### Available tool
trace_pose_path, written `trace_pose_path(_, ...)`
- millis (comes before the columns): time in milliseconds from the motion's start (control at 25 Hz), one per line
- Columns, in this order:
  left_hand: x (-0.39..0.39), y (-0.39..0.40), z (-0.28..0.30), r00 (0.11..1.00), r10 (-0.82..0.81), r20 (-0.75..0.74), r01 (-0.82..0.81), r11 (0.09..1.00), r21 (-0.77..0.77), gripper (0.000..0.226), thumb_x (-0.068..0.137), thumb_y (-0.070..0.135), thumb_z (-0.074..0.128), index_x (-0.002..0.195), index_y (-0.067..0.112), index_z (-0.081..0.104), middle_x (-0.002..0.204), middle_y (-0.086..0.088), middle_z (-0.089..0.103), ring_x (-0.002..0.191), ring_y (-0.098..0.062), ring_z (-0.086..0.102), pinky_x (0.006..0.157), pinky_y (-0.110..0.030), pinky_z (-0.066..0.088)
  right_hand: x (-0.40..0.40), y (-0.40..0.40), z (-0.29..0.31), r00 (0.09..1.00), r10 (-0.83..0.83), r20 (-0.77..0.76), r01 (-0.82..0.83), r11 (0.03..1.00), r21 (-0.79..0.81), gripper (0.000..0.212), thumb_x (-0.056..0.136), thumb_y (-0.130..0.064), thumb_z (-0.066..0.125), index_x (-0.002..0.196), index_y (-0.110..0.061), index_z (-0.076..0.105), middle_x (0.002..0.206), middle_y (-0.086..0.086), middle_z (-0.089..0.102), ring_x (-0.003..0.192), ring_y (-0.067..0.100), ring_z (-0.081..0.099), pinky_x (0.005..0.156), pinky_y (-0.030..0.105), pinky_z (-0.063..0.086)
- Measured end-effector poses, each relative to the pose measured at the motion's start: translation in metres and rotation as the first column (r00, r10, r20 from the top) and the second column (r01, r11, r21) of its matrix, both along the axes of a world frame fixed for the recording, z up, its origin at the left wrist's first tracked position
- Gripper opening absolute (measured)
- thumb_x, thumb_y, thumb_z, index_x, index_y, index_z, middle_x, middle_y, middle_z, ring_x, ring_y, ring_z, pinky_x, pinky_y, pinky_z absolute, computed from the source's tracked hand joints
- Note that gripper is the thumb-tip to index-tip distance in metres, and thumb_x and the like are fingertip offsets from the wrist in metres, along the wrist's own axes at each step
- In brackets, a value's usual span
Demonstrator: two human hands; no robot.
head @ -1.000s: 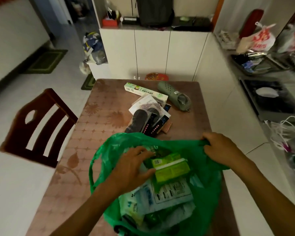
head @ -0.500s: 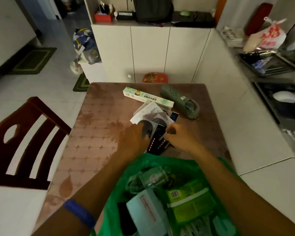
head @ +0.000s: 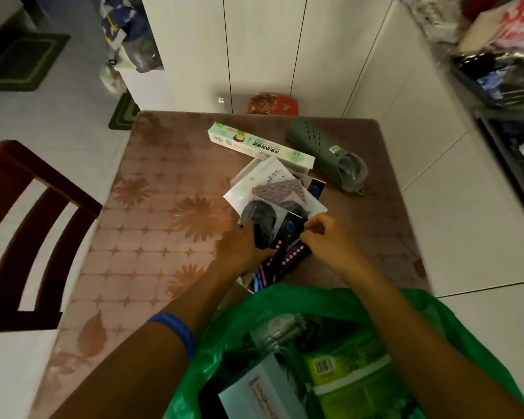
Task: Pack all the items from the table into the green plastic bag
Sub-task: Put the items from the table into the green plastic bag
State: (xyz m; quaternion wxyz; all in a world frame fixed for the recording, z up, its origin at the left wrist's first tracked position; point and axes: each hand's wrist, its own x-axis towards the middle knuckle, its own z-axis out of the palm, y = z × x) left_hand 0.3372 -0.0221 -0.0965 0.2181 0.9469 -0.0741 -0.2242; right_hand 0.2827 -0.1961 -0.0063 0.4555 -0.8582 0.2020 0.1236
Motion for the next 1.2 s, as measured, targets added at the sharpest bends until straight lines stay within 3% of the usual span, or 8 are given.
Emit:
trace_pose_path(120, -0.021, 0.014, -0.009, 0.987, -0.151, -0.053, 0.159, 0.961, 0.227, 0.119, 0.061, 0.061, 0.074, 0.148, 0.018, 0.005, 0.143, -0.018, 0.031, 0.121, -0.04, 0.041, 0.089, -0.048, 0.044, -0.007, 0.014, 0.01, 0.998, 0.056, 0.024, -0.057, 0.998, 0.003, 0.013, 0.088, -0.023, 0.06, 0.1, -0.025, 0.058, 0.088, -0.014, 0.055, 0.083, 0.01, 0.057, 0.07, 0.031, 0.049)
trace_pose_path(320, -0.032, 0.03, -0.021, 0.982, -0.069, 0.178, 0.046, 0.99, 0.13, 0.034, 0.081, 0.021, 0.058, 0.112, 0.008, 0.053, 0.115, -0.018, 0.056, 0.096, -0.038, 0.053, 0.072, -0.043, 0.047, -0.024, 0.01, 0.014, 0.992, 0.105, 0.071, -0.102, 0.994, -0.048, 0.011, 0.089, -0.023, 0.059, 0.1, -0.026, 0.058, 0.091, -0.014, 0.055, 0.084, 0.009, 0.056, 0.069, 0.027, 0.046)
trace_pose_path(560, -0.04, 0.043, 0.067, 0.893, 0.287, 0.346, -0.202, 0.944, -0.261, 0.018, 0.083, 0.026, 0.055, 0.07, 0.019, 0.045, 0.071, -0.006, 0.055, 0.064, -0.032, 0.059, 0.049, -0.028, 0.036, -0.057, 0.009, 0.061, 0.981, 0.014, 0.195, -0.04, 0.99, 0.132, 0.02, 0.085, -0.03, 0.068, 0.103, -0.032, 0.059, 0.103, -0.012, 0.064, 0.092, 0.009, 0.062, 0.081, 0.036, 0.055)
trace_pose_path(720, -0.124, 0.028, 0.177, 0.829, 0.115, 0.548, 0.107, 0.928, -0.358, 0.019, 0.077, 0.024, 0.06, 0.092, 0.013, 0.06, 0.09, -0.005, 0.066, 0.075, -0.021, 0.061, 0.058, -0.037, 0.052, -0.098, 0.026, 0.114, 0.989, -0.008, 0.148, -0.091, 0.756, 0.648, 0.069, 0.071, -0.039, 0.079, 0.132, -0.032, 0.048, 0.121, -0.006, 0.066, 0.105, 0.011, 0.066, 0.087, 0.035, 0.056)
trace_pose_path(920, -0.2, 0.025, 0.205, 0.853, -0.168, 0.495, 0.365, 0.869, -0.335, 0.027, 0.084, 0.047, 0.06, 0.089, 0.021, 0.065, 0.105, 0.003, 0.069, 0.093, -0.009, 0.062, 0.077, -0.032, 0.052, -0.149, 0.0, 0.128, 0.933, -0.318, 0.166, 0.239, 0.896, 0.376, 0.02, 0.079, -0.006, 0.07, 0.085, -0.024, 0.063, 0.084, 0.009, 0.071, 0.07, 0.02, 0.066, 0.063, 0.031, 0.054)
trace_pose_path(1000, -0.195, 0.046, 0.183, 0.861, -0.211, 0.463, 0.31, 0.939, -0.147, 0.035, 0.081, 0.054, 0.054, 0.094, 0.023, 0.066, 0.11, 0.001, 0.068, 0.099, -0.016, 0.061, 0.083, -0.038, 0.05, -0.164, -0.03, 0.133, 0.998, 0.057, -0.033, -0.042, 0.94, 0.338, 0.025, 0.078, -0.001, 0.07, 0.096, -0.018, 0.063, 0.08, 0.006, 0.069, 0.067, 0.019, 0.067, 0.058, 0.028, 0.054)
trace_pose_path(1080, -0.196, 0.056, 0.163, 0.873, -0.339, 0.351, 0.333, 0.939, 0.079, 0.044, 0.074, 0.062, 0.048, 0.097, 0.029, 0.065, 0.118, 0.0, 0.064, 0.107, -0.022, 0.056, 0.09, -0.04, 0.042, -0.177, -0.04, 0.124, 0.726, 0.617, -0.304, -0.589, 0.786, 0.19, 0.037, 0.077, -0.01, 0.072, 0.112, -0.019, 0.061, 0.097, 0.003, 0.069, 0.08, 0.013, 0.068, 0.067, 0.027, 0.057)
trace_pose_path(1200, -0.199, 0.059, 0.144, 0.887, -0.388, 0.25, 0.365, 0.921, 0.134, 0.051, 0.069, 0.069, 0.043, 0.102, 0.036, 0.064, 0.128, 0.003, 0.057, 0.117, -0.024, 0.049, 0.095, -0.043, 0.033, -0.199, -0.022, 0.081, 0.414, 0.812, -0.412, -0.906, 0.411, -0.101, 0.035, 0.08, -0.019, 0.066, 0.114, -0.017, 0.057, 0.111, 0.006, 0.063, 0.096, 0.019, 0.06, 0.073, 0.031, 0.051)
